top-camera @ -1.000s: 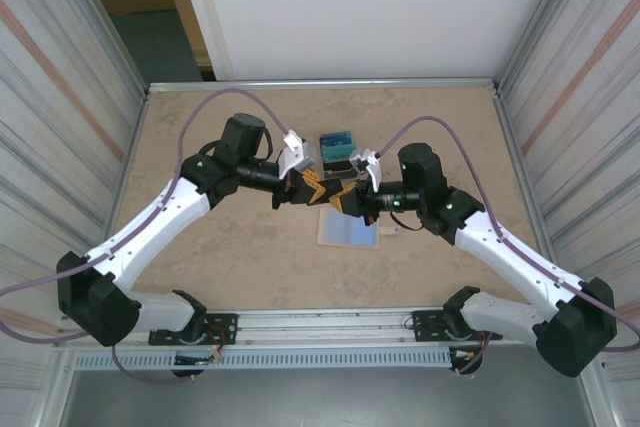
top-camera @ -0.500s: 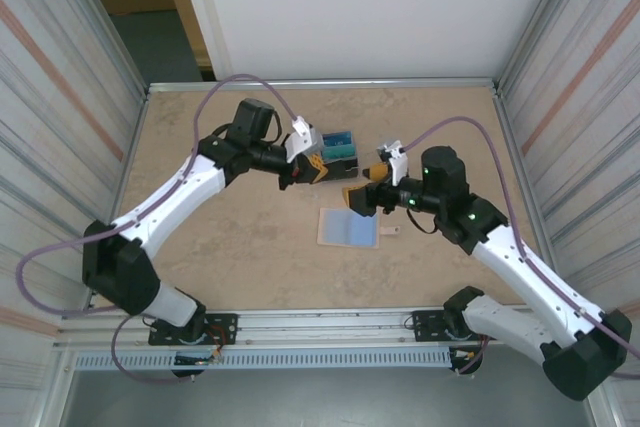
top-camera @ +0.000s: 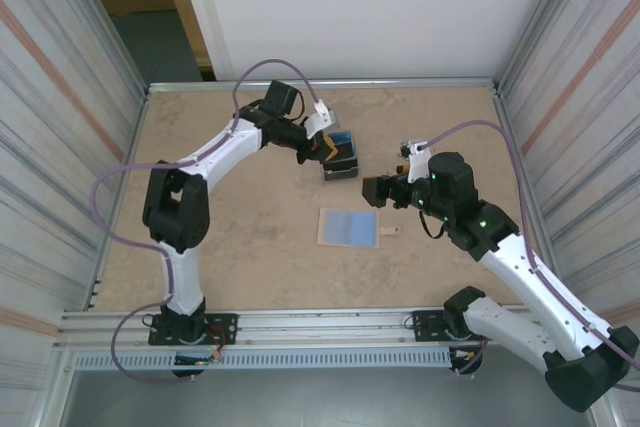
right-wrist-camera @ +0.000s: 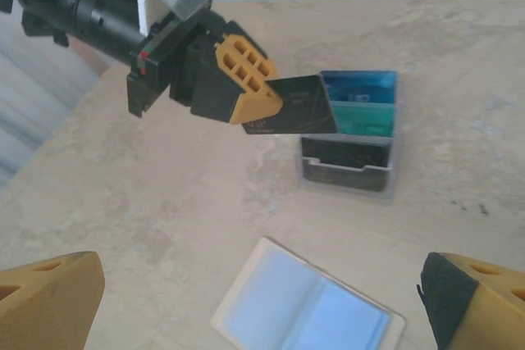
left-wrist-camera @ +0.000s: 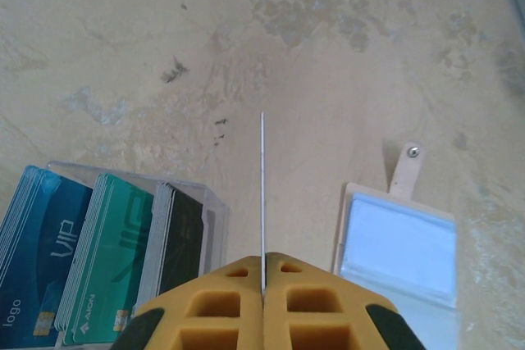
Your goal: Take the credit cards out of the card holder
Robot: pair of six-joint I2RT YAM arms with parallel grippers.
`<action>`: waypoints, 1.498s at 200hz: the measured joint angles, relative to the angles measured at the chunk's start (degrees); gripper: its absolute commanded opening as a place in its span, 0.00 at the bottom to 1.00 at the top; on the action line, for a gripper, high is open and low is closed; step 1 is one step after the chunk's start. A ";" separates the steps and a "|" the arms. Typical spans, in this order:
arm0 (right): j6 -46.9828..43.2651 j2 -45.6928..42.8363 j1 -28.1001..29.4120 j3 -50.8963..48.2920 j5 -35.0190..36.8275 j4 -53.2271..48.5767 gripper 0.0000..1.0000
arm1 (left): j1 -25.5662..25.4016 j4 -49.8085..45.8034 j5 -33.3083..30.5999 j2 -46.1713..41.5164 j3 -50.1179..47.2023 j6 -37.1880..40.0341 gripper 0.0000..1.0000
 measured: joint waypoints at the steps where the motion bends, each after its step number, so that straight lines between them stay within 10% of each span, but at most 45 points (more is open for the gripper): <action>1: 0.04 -0.04 0.00 0.00 0.11 -0.02 0.98 | 0.00 0.00 -0.04 0.09 0.07 0.02 0.00; 212: 4.24 -4.85 -0.37 -0.57 11.39 -2.67 0.98 | -1.22 -2.91 -4.83 17.92 13.62 2.14 0.00; 299: 4.42 -5.11 -0.74 -0.79 11.32 -2.67 0.99 | -1.62 -3.43 -9.66 18.16 13.70 3.45 0.27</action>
